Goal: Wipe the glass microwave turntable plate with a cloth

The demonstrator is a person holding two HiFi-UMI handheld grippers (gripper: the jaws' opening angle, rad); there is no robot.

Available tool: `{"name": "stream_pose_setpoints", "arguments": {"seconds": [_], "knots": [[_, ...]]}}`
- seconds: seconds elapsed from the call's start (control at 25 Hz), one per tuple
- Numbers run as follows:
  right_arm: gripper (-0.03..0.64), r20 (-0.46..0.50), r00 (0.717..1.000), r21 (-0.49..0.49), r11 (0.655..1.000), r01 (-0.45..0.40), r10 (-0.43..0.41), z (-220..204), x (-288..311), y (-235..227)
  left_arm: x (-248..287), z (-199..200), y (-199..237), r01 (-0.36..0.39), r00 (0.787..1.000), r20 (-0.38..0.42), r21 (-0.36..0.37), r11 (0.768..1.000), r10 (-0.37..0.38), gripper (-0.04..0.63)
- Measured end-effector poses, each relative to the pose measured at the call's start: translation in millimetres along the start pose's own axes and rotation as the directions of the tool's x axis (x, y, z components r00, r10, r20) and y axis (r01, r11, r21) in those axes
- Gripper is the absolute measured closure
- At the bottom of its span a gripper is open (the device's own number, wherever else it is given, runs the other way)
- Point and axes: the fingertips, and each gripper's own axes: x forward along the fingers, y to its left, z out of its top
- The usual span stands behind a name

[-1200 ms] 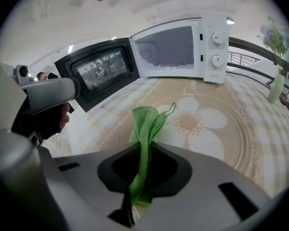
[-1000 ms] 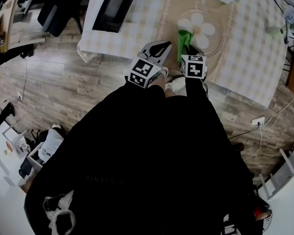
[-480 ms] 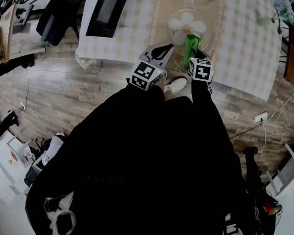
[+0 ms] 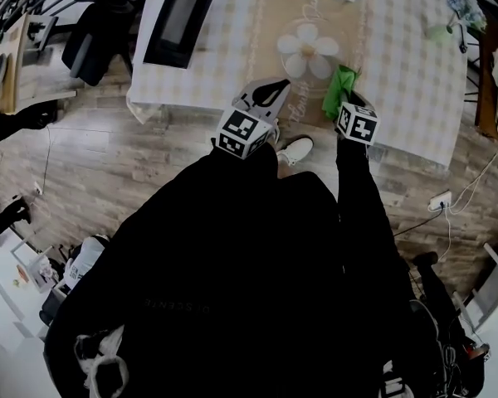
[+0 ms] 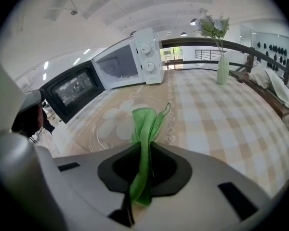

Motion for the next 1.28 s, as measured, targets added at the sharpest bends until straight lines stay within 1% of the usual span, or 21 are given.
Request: {"name": "stream_pose_setpoints", "arguments": {"seconds": [0.08,0.16,0.24,0.36,0.48,0.64,0.72,0.88,0.96,1.08,1.16,1.28], "knots": [[0.565,0.056,0.998,0.013,0.999,-0.039,0.038,9,-12,-1,-3,7,-4,-0.002,1.000,0.023,0.004,1.000,0.001,0.574],[0.565,0.121,0.990,0.006,0.997,-0.077,0.075,24,-28,4,-7,14,-8,-0.002,0.999,0.042,0.016,1.000,0.001,0.574],[0.565,0.184,0.977,-0.014,0.994,-0.112,0.113,42,-46,13,-12,20,-10,-0.007,0.998,0.059,0.027,1.000,0.005,0.574],[0.565,0.266,0.948,-0.048,0.985,-0.168,0.175,68,-76,28,-18,33,-12,-0.019,0.996,0.090,0.032,0.999,0.016,0.574],[0.565,0.348,0.907,-0.082,0.972,-0.222,0.236,94,-111,40,-22,54,-20,-0.011,0.992,0.128,0.050,0.999,0.005,0.574],[0.565,0.448,0.834,-0.121,0.946,-0.300,0.322,129,-156,60,-32,88,-28,-0.002,0.983,0.181,0.084,0.996,-0.013,0.574],[0.565,0.484,0.799,-0.158,0.934,-0.321,0.356,143,-179,71,-39,105,-32,-0.006,0.978,0.207,0.099,0.995,-0.015,0.574],[0.565,0.545,0.736,-0.238,0.916,-0.324,0.402,165,-220,88,-49,135,-44,0.002,0.964,0.261,0.156,0.988,-0.043,0.574],[0.565,0.570,0.707,-0.281,0.908,-0.311,0.419,176,-239,97,-52,148,-51,0.009,0.960,0.274,0.186,0.982,-0.061,0.574],[0.565,0.594,0.663,-0.370,0.887,-0.278,0.456,188,-265,113,-61,171,-65,0.026,0.951,0.295,0.219,0.975,-0.091,0.574],[0.565,0.603,0.640,-0.419,0.872,-0.254,0.476,193,-281,122,-67,185,-74,0.041,0.944,0.312,0.224,0.974,-0.111,0.574],[0.565,0.613,0.614,-0.460,0.857,-0.234,0.497,197,-298,133,-76,203,-83,0.061,0.929,0.345,0.215,0.975,-0.134,0.574]]}}
